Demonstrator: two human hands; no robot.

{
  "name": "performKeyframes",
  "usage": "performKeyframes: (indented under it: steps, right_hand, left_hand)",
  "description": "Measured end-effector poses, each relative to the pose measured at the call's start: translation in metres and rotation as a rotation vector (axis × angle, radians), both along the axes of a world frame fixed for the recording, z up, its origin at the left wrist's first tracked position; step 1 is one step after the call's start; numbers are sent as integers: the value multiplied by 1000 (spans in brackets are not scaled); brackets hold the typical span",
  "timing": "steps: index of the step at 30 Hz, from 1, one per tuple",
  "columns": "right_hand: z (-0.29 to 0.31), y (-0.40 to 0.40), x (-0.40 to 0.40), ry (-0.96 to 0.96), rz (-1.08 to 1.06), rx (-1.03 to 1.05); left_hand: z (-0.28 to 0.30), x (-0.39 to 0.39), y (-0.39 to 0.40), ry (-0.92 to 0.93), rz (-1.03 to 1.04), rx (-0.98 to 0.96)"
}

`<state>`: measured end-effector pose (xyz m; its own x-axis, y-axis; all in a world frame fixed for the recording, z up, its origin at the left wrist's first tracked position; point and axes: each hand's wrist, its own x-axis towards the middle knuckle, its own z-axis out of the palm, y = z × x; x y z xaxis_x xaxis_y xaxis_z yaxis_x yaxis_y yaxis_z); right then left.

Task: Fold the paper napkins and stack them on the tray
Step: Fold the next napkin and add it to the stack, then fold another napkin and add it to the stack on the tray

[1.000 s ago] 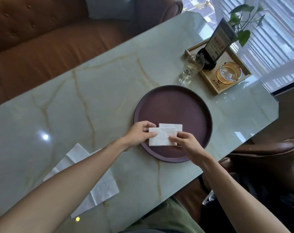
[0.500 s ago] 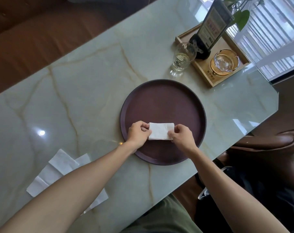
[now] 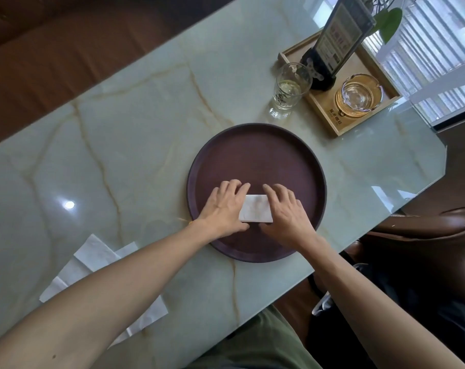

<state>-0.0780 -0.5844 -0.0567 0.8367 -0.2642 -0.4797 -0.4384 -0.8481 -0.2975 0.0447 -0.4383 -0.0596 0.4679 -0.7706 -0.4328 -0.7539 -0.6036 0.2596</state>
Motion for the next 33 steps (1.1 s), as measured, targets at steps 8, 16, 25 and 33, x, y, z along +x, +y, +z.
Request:
performKeyframes:
  steps: [8, 16, 25, 33]
  right_hand:
    - [-9, -11, 8, 45, 199, -122]
    - [0, -5, 12, 102, 148, -91]
    - [50, 43, 69, 45, 141, 36]
    - [52, 164, 111, 117, 169, 315]
  left_hand:
    - [-5, 4, -5, -50, -107, 67]
    - [-4, 2, 9, 3, -28, 53]
    - [28, 30, 95, 223, 532, -187]
    - [43, 24, 244, 274, 1011, -235]
